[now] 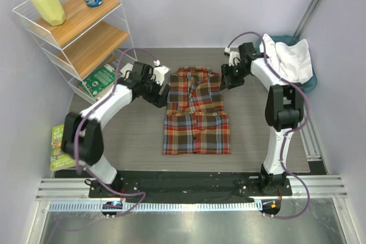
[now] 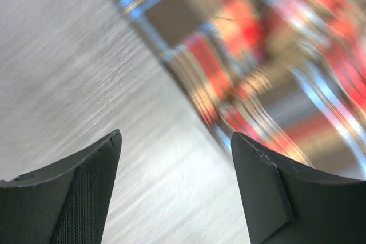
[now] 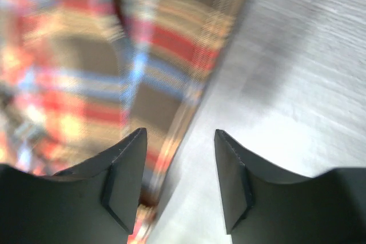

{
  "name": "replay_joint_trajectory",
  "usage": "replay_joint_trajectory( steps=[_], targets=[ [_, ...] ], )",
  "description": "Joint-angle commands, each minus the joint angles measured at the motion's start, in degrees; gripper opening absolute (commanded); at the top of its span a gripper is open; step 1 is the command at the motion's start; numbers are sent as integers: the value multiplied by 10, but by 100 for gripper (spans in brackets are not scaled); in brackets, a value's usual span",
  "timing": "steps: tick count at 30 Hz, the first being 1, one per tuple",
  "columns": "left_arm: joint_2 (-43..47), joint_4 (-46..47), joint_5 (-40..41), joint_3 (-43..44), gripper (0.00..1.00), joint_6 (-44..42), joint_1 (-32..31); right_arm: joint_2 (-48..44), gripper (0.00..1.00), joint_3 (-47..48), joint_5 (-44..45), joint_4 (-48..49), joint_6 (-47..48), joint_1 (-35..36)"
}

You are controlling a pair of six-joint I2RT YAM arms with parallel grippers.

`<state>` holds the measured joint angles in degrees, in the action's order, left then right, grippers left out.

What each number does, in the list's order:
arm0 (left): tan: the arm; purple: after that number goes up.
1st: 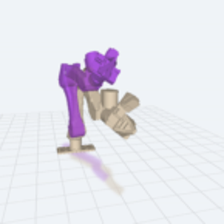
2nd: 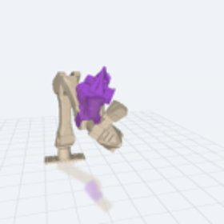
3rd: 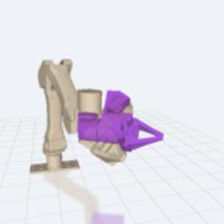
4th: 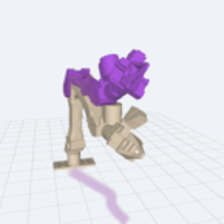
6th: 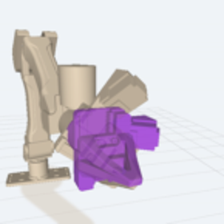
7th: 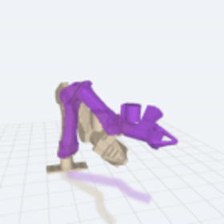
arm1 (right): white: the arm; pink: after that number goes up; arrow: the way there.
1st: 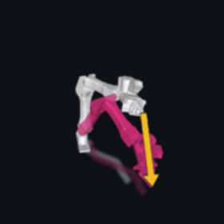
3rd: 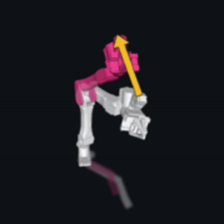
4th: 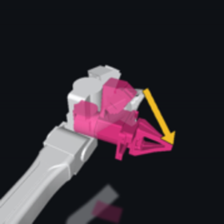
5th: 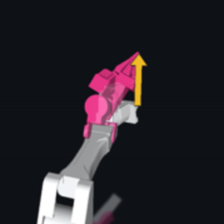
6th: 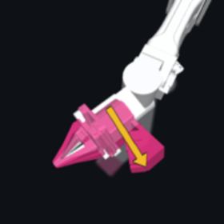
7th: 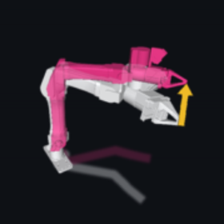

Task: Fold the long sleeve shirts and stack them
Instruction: Fold the shirt

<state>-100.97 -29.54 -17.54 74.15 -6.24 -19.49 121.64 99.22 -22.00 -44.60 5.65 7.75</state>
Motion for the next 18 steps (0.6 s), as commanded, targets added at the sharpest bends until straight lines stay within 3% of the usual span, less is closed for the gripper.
replay_joint_trajectory(
  steps=[1,4,5,8,13,18],
  targets=[
    [180,11,36,-88,78,-179,-85,-128,49,-30,-111,-15,48,10],
    [262,74,163,-197,76,-236,-192,-146,42,-76,-196,-18,37,46],
    [284,92,227,-245,76,-249,-254,-142,41,-84,-227,-17,34,60],
    [297,156,326,-298,77,-268,-372,-133,37,-121,-258,-3,33,107],
    [259,222,403,-333,76,-296,-527,-91,33,-148,-278,28,37,145],
    [192,287,427,-346,74,-323,-583,-25,30,-134,-272,29,47,145]
  ],
)
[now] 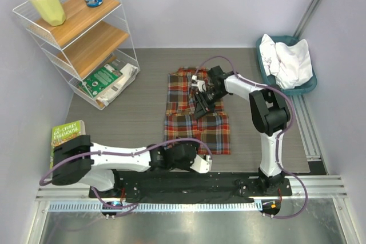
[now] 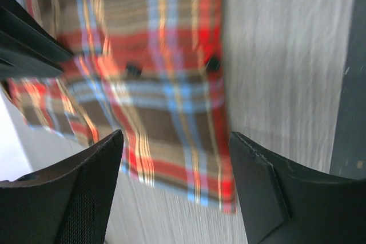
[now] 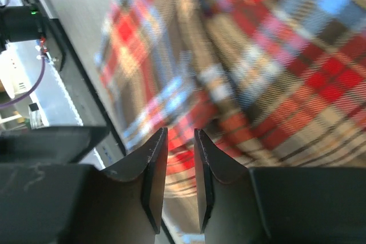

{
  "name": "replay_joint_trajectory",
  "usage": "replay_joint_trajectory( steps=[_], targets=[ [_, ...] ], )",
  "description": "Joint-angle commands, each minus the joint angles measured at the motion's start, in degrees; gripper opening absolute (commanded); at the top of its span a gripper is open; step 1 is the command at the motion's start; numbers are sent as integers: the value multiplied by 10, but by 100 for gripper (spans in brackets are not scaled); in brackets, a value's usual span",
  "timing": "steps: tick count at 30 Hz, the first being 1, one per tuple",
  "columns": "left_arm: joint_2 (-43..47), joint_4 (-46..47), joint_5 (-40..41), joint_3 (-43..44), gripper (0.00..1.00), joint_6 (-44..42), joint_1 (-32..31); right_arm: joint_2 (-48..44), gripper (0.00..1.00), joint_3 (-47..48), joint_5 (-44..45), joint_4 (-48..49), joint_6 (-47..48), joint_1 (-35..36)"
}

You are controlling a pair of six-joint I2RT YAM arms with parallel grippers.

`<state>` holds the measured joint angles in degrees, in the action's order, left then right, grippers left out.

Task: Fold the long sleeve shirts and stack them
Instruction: Fold the shirt

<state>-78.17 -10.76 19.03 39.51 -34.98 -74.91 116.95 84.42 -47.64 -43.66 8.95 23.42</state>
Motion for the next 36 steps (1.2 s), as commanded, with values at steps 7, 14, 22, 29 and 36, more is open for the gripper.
replay_joint_trajectory(
  steps=[7,14,22,29,36],
  targets=[
    [-126,121,55,26,73,-21,-59,70,28,16,8,21,29,-12],
    [-168,181,101,6,39,-51,-59,68,28,-7,18,25,40,-11],
    [-98,-51,-4,97,0,37,-99,-11,33,-78,17,44,25,30],
    [-80,-330,-172,231,0,246,-150,-80,62,69,20,-96,73,-17],
    [-63,-408,-318,316,0,257,-99,24,59,247,80,-147,128,-51]
  ],
)
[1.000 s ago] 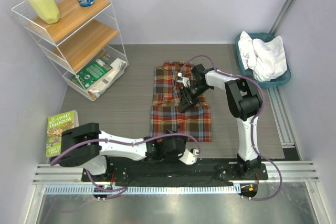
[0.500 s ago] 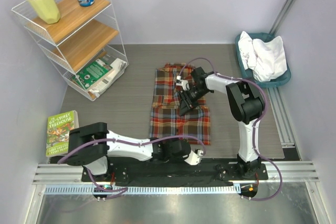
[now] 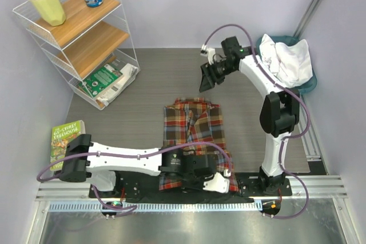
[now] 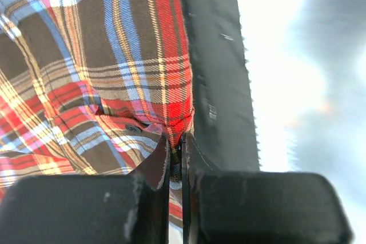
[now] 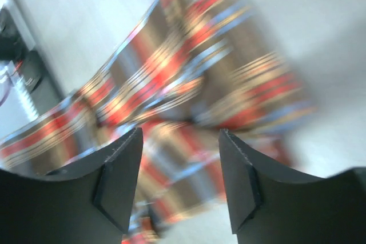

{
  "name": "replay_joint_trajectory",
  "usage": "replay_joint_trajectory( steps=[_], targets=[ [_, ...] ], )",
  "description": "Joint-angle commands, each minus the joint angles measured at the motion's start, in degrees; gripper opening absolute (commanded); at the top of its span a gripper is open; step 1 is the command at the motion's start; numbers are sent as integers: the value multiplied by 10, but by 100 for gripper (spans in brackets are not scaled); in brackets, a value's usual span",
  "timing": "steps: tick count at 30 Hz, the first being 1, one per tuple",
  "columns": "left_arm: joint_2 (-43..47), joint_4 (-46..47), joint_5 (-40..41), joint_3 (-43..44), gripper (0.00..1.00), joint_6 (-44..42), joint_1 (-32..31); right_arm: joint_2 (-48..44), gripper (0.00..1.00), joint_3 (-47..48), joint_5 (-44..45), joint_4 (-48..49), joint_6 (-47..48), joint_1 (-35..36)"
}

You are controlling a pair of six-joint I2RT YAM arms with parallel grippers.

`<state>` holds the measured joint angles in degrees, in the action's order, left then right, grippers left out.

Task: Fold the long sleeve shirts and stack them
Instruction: Fold the shirt

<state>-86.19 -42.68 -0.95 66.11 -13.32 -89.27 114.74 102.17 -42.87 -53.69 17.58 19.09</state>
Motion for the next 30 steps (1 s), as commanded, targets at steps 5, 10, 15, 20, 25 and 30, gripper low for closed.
replay_joint_trajectory(
  steps=[5,10,15,20,25,30],
  targets=[
    [2,-122,-175,89,0,3,124,123,49,96,23,-16,45,-3],
    [-34,-156,-254,140,0,-68,245,160,39,60,9,9,66,16],
    [-86,-185,-252,213,0,-160,329,167,29,21,6,16,82,20],
    [-177,-194,-230,298,0,-254,418,156,26,-1,9,17,96,20],
    [-239,-175,-223,343,0,-315,474,151,25,-6,9,16,104,20],
    [-263,-118,-210,344,0,-356,507,156,25,2,5,5,118,20]
  ],
)
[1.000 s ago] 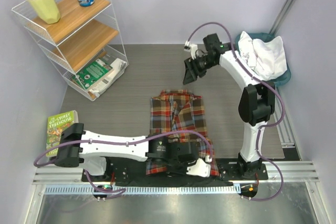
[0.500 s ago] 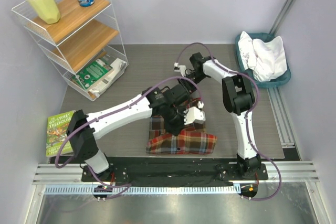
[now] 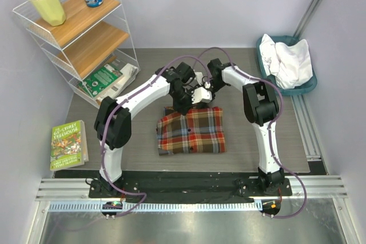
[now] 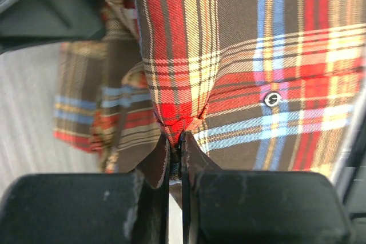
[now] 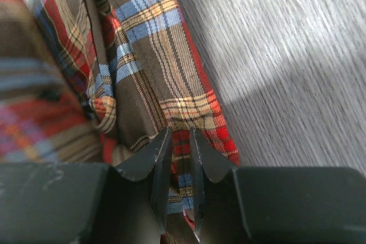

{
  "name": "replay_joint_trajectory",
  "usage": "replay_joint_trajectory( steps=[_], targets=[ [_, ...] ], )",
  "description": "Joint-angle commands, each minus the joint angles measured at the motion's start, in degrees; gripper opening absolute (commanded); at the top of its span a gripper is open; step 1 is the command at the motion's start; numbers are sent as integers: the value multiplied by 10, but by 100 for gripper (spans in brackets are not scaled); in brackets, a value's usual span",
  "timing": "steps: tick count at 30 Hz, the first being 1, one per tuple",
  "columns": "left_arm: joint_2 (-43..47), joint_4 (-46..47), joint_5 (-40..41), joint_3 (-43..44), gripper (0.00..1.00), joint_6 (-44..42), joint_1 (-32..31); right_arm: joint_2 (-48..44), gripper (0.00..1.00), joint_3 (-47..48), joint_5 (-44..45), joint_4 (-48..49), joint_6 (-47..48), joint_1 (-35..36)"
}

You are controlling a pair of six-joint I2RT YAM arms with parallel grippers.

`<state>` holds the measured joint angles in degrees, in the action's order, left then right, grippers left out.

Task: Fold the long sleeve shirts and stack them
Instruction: Fold the shirt

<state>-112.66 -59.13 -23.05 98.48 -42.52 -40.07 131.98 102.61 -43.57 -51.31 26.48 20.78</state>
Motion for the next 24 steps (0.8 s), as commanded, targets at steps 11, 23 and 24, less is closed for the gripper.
replay_joint_trajectory(
  steps=[11,23,24],
  targets=[
    [-18,111,-2,8,7,-120,20,6,25,36,25,-37,47,2],
    [16,126,-11,70,63,-9,94,-45,59,134,77,-54,-12,-67],
    [22,109,-17,80,65,11,117,-52,61,145,78,-57,-18,-91]
  ],
)
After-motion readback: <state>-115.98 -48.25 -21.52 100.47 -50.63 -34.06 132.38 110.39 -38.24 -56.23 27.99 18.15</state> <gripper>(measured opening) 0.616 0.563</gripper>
